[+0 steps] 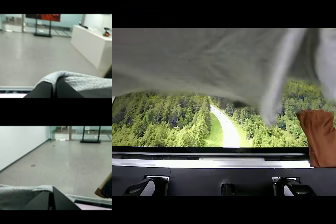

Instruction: Fold the clothes and pants, and hang the long-sleeved shirts on hangers.

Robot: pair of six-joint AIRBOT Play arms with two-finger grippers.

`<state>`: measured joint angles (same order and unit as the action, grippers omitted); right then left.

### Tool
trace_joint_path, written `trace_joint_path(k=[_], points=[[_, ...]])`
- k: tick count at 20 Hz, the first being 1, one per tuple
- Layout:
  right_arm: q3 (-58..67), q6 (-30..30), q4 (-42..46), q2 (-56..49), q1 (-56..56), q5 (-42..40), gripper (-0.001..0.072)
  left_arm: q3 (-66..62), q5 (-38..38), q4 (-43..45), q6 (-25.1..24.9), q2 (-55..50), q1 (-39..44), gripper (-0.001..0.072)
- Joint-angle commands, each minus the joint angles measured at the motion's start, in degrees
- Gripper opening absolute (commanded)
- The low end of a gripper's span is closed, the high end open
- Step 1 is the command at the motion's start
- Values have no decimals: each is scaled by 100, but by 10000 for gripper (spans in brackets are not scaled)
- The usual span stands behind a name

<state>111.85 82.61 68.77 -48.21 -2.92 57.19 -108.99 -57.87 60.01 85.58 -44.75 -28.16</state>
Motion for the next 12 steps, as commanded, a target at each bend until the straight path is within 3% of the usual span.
trace_joint_path(k=[1, 3, 6, 12], points=[[44, 564, 393, -216, -4, -286, 29, 94, -15, 470, 356, 46, 4, 14], [44, 922, 321, -876, -4, -232, 29, 431, -339, 448, 354, -214, 31, 13], [44, 929, -105, -2232, -4, -125, 30, 1335, -549, 455, 291, -887, 267, 14], [42, 743, -1285, -4918, 2, -127, 31, 2839, 748, 457, -98, -3158, 981, 14]])
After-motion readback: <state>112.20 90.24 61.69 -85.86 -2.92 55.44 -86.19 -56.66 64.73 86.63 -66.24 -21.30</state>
